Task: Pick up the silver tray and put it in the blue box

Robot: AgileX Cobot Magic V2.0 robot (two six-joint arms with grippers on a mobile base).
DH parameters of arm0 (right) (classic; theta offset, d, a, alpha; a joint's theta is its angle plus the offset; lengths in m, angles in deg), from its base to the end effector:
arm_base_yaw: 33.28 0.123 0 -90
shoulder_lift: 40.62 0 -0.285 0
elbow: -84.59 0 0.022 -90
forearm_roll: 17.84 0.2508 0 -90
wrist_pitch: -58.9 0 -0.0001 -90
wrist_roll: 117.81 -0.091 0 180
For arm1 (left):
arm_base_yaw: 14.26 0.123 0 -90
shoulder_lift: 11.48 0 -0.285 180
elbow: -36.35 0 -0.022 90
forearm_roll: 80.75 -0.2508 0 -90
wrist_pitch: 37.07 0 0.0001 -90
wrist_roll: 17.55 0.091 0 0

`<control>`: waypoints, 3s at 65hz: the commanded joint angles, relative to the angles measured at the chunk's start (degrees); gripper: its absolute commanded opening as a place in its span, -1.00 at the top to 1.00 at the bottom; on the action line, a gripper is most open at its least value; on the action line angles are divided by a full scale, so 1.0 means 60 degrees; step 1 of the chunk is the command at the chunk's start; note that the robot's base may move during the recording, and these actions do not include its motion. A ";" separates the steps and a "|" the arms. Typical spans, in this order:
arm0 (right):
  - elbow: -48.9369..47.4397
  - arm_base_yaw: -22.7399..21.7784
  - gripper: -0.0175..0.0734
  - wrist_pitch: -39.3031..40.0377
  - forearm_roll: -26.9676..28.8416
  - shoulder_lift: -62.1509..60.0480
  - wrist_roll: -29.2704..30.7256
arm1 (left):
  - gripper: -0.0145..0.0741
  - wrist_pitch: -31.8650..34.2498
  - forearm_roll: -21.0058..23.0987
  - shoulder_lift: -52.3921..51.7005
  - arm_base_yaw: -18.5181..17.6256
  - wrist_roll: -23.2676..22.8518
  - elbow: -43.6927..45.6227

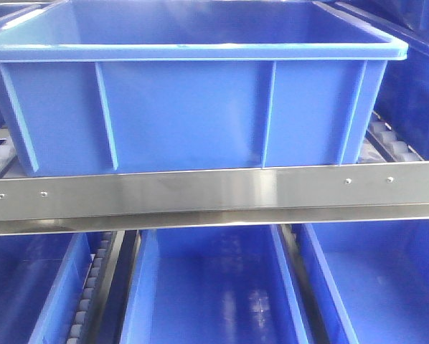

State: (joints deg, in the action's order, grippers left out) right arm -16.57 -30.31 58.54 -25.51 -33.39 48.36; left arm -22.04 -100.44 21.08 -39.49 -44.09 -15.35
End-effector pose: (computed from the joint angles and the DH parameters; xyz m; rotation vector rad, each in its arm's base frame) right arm 0.0567 0.0029 0.2036 0.0427 1.5091 0.1273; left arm 0.0802 -0.0465 0.3542 0.2679 1.2136 -0.5502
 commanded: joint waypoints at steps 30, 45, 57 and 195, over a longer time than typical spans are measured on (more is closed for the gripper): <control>-0.0180 -0.0065 0.50 0.0617 -0.0135 -0.0201 0.0151 | 0.69 0.0747 0.0055 0.0041 0.0006 -0.0072 0.0270; -0.0180 -0.0065 0.50 0.0617 -0.0135 -0.0201 0.0151 | 0.69 0.0374 0.0055 0.0041 0.0006 -0.0072 0.0095; -0.0180 -0.0065 0.50 0.0617 -0.0135 -0.0201 0.0151 | 0.69 -0.0398 0.0264 -0.0293 0.0006 -0.0072 -0.0644; -0.0180 -0.0065 0.50 0.0617 -0.0135 -0.0201 0.0151 | 0.69 -0.1038 0.3336 -0.4400 0.3892 0.4690 -0.4713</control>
State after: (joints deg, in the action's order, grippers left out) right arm -16.57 -30.44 57.41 -25.51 -33.39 48.58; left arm -32.95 -80.75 -4.40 -16.23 -16.02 -42.65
